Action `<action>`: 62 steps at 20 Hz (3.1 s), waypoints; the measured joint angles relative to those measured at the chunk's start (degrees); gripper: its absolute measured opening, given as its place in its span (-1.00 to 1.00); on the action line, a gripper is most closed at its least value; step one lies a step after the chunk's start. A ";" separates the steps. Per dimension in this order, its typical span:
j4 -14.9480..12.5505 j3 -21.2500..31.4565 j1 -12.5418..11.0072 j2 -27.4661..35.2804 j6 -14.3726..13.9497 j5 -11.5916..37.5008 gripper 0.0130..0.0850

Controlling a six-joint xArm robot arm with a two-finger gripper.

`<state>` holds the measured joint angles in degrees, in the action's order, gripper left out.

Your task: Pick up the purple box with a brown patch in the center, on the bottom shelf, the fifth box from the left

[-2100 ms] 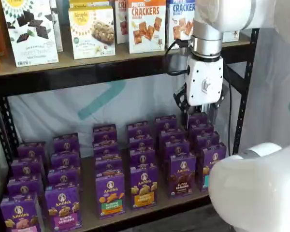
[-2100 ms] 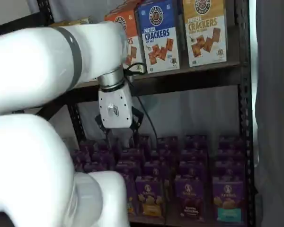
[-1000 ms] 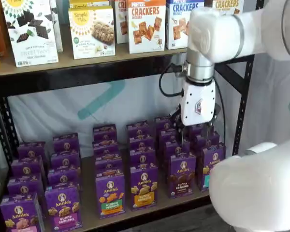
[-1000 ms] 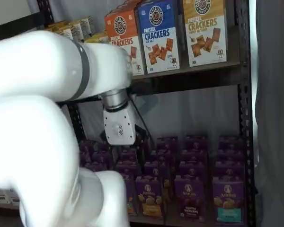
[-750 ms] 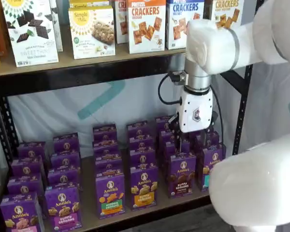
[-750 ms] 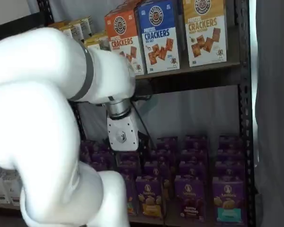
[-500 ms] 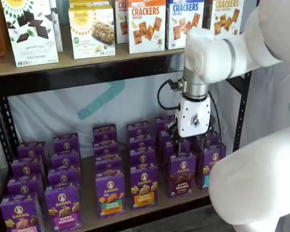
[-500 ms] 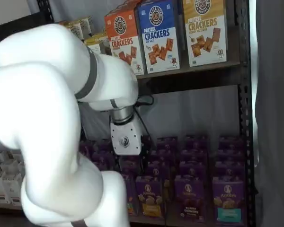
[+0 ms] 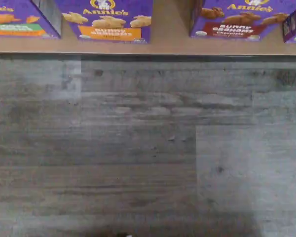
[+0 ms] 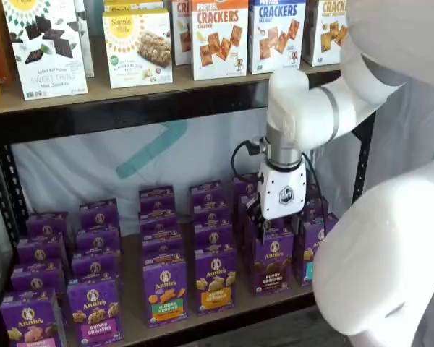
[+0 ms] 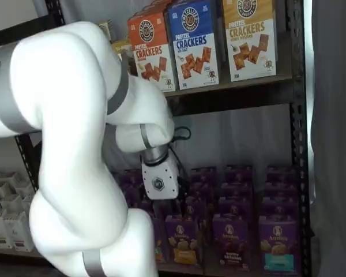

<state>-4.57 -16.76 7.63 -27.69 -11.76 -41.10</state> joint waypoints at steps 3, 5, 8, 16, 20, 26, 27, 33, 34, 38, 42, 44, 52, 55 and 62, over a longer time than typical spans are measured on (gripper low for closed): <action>-0.20 0.03 -0.52 3.24 0.20 3.94 1.00; -0.68 -0.17 -0.97 5.38 0.18 6.19 1.00; -1.13 -0.73 -1.92 8.90 0.59 9.67 1.00; -2.28 -4.44 -5.49 20.22 2.87 17.21 1.00; -3.56 -6.85 -7.68 25.77 3.73 20.69 1.00; -2.89 -11.30 -9.61 33.88 6.22 25.45 1.00; -2.80 -12.05 -9.69 34.94 6.39 25.83 1.00; -3.14 -17.63 -10.11 41.66 6.48 27.00 1.00; -3.44 -18.80 -10.27 43.00 6.34 27.07 1.00; -4.73 -22.07 -10.89 46.60 5.70 27.29 1.00; -6.13 -26.17 -11.96 51.02 5.41 27.57 1.00; -6.52 -27.84 -12.42 52.76 5.49 27.49 1.00; -5.64 -35.63 -14.57 60.00 8.49 27.13 1.00; -5.20 -38.64 -15.10 62.20 9.50 26.21 1.00; -4.05 -46.01 -16.21 66.98 11.77 24.04 1.00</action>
<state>-8.62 -62.78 -8.58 39.29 0.01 -17.06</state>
